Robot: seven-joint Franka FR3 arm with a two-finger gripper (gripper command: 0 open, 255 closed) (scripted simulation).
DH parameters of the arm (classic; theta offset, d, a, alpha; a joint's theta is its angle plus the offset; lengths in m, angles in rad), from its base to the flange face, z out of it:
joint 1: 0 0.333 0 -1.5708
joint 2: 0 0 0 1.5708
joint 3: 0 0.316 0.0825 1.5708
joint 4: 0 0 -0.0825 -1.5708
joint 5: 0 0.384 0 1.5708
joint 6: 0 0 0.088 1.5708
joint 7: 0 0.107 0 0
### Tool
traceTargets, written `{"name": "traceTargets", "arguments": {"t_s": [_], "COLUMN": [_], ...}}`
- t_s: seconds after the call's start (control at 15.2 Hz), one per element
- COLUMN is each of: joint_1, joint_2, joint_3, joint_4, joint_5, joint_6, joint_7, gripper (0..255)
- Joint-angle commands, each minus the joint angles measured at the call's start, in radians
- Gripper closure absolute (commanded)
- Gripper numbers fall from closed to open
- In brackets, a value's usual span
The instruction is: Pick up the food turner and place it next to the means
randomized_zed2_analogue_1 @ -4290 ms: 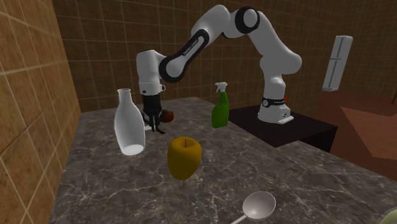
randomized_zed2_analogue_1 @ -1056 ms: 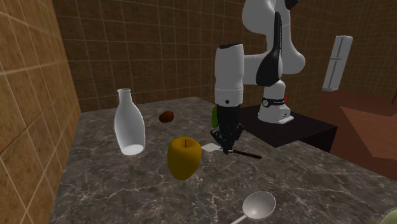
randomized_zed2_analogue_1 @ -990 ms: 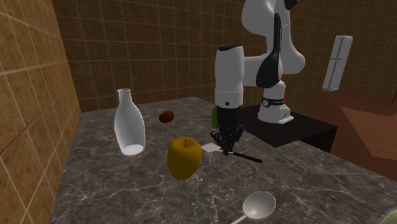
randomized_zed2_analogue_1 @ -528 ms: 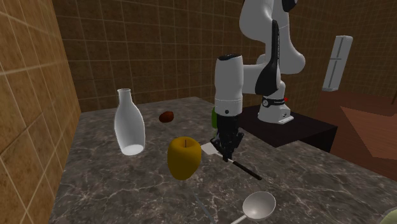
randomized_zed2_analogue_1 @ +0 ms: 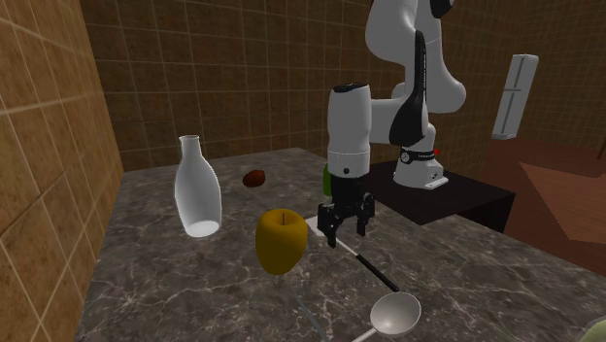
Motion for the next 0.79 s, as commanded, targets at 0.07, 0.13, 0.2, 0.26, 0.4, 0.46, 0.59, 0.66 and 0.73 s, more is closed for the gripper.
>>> {"name": "traceTargets", "arguments": {"t_s": [0.07, 0.13, 0.2, 0.26, 0.4, 0.46, 0.59, 0.66, 0.73], "joint_1": [0.0, -0.008, -0.015, -0.022, -0.027, -0.026, -0.026, -0.026, -0.026], "joint_2": [0.0, -0.031, -0.061, -0.091, -0.113, -0.114, -0.113, -0.113, -0.113], "joint_3": [0.0, 0.008, 0.015, 0.022, 0.027, 0.027, 0.027, 0.027, 0.027], "joint_4": [0.0, -0.004, -0.007, -0.009, -0.009, -0.009, -0.009, -0.009, -0.009], "joint_5": [0.0, 0.01, 0.021, 0.031, 0.04, 0.04, 0.04, 0.04, 0.04], "joint_6": [0.0, -0.026, -0.053, -0.08, -0.102, -0.102, -0.102, -0.102, -0.102], "joint_7": [0.0, -0.007, -0.014, -0.022, -0.028, -0.028, -0.028, -0.028, -0.028], "gripper": [0, 0, 0, 0, 0, 0, 0, 0, 0]}}
